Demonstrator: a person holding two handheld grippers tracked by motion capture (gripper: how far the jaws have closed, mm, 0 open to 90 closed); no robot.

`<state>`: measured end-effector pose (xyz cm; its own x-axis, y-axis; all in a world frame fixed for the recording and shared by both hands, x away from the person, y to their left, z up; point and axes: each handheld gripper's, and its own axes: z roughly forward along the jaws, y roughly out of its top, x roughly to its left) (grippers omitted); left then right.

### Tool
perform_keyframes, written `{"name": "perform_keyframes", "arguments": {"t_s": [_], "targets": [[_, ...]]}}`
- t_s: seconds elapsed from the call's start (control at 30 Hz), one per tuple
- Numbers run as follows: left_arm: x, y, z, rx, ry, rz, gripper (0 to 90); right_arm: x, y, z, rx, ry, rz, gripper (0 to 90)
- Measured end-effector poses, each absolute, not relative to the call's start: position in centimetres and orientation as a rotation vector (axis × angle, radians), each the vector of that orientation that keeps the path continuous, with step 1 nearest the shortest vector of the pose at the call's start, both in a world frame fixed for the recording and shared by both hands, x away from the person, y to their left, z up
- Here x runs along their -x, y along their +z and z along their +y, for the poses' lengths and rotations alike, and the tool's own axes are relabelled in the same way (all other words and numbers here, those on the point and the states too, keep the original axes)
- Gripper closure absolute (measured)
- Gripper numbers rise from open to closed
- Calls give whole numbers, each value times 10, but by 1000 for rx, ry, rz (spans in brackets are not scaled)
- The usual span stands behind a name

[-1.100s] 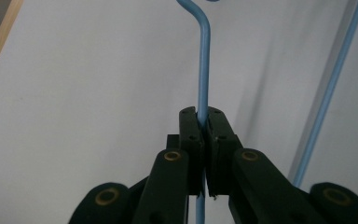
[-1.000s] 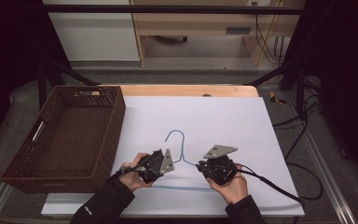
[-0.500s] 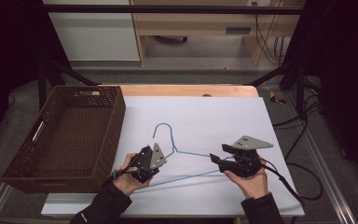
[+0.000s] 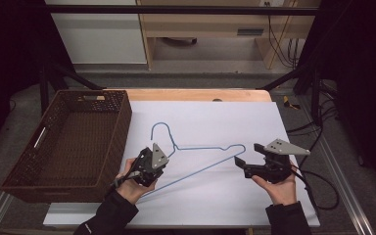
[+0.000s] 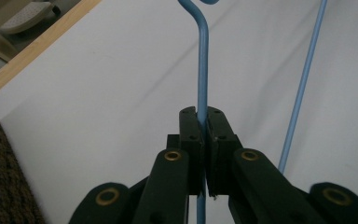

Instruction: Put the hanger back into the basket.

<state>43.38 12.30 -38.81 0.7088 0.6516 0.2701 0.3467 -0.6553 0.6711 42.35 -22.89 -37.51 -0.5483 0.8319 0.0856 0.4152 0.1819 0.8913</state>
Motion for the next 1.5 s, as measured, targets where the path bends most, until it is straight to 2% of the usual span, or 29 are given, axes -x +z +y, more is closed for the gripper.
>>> {"name": "perform_keyframes", "arguments": {"t_s": [0.27, 0.87, 1.1, 1.5], "targets": [[-435, -369, 127, -2264, 691, 790, 869, -424, -377, -238, -1170, 1327, 2046, 114], [-450, -303, 149, -2224, 720, 855, 870, -416, -379, -250, -1175, 1303, 2027, 76], [-457, -284, 171, -2174, 716, 889, 870, -415, -380, -249, -1160, 1299, 2029, 64], [-460, -255, 221, -2079, 787, 985, 870, -414, -380, -249, -1133, 1299, 2017, 49]]}}
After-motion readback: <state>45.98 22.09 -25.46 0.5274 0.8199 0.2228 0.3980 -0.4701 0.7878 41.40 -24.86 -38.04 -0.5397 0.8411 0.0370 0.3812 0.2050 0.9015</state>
